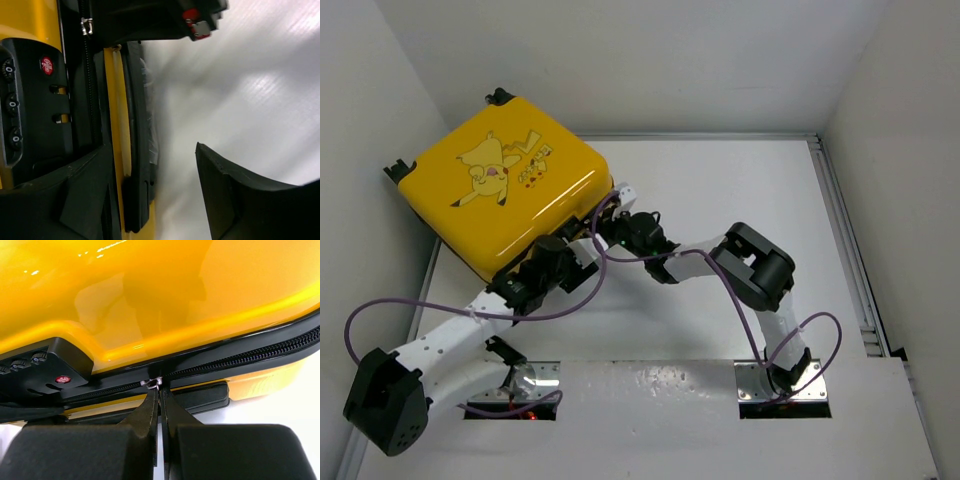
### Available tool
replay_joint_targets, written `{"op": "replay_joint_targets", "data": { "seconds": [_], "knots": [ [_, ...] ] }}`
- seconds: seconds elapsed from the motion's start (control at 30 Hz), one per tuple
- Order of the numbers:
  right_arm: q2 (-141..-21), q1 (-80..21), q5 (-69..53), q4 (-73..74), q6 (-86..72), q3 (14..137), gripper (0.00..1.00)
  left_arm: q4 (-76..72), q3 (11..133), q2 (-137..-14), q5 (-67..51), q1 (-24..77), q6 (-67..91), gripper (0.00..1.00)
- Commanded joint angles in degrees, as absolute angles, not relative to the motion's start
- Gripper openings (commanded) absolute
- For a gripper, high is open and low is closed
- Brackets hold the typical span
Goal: Pack the luggage
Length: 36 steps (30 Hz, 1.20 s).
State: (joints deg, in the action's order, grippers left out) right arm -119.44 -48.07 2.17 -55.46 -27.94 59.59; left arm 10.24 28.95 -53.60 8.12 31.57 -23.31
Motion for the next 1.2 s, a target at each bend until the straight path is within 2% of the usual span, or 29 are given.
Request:
{"op": "replay_joint_targets", "data": {
  "seconds": [0.0,0.2,0.67,0.83,0.9,0.93,1.0,1.03,1.07,1.17],
  "knots": [
    [-119.80,-47.46,4.57,-58.97,-26.19,59.77,0.00,7.57,27.51,-56.51,8.88,30.85,-25.93,0.72],
    [-119.01,-47.37,3.43,-59.59,-26.63,58.62,0.00,4.57,25.93,-60.98,8.88,27.08,-25.93,0.72],
    [-119.35,-46.59,2.46,-59.77,-26.46,57.83,0.00,3.86,27.77,-73.03,8.26,20.48,-28.38,0.59],
    [-119.53,-46.32,2.64,-58.71,-26.63,58.10,0.00,4.57,29.79,-78.30,9.31,19.86,-29.00,0.51],
    [-119.44,-46.49,2.72,-58.71,-26.63,58.18,0.00,5.88,30.59,-79.97,9.32,19.86,-29.00,0.47],
    [-119.36,-46.32,2.64,-58.62,-26.37,58.18,0.00,6.76,31.54,-81.55,9.84,19.34,-29.00,0.40],
    [-119.44,-46.41,2.90,-58.45,-26.11,58.27,0.00,8.08,32.42,-82.18,9.84,19.34,-29.62,0.32],
    [-119.44,-46.32,2.90,-58.19,-26.10,58.27,0.00,8.09,33.04,-82.87,9.23,19.34,-29.62,0.26],
    [-119.44,-46.14,3.16,-58.01,-26.10,58.45,0.00,8.78,33.05,-82.88,9.23,19.34,-30.14,0.14],
    [-119.71,-46.23,3.69,-57.48,-25.58,58.71,0.00,10.10,33.05,-81.74,8.18,19.34,-31.63,0.00]
  ]
}}
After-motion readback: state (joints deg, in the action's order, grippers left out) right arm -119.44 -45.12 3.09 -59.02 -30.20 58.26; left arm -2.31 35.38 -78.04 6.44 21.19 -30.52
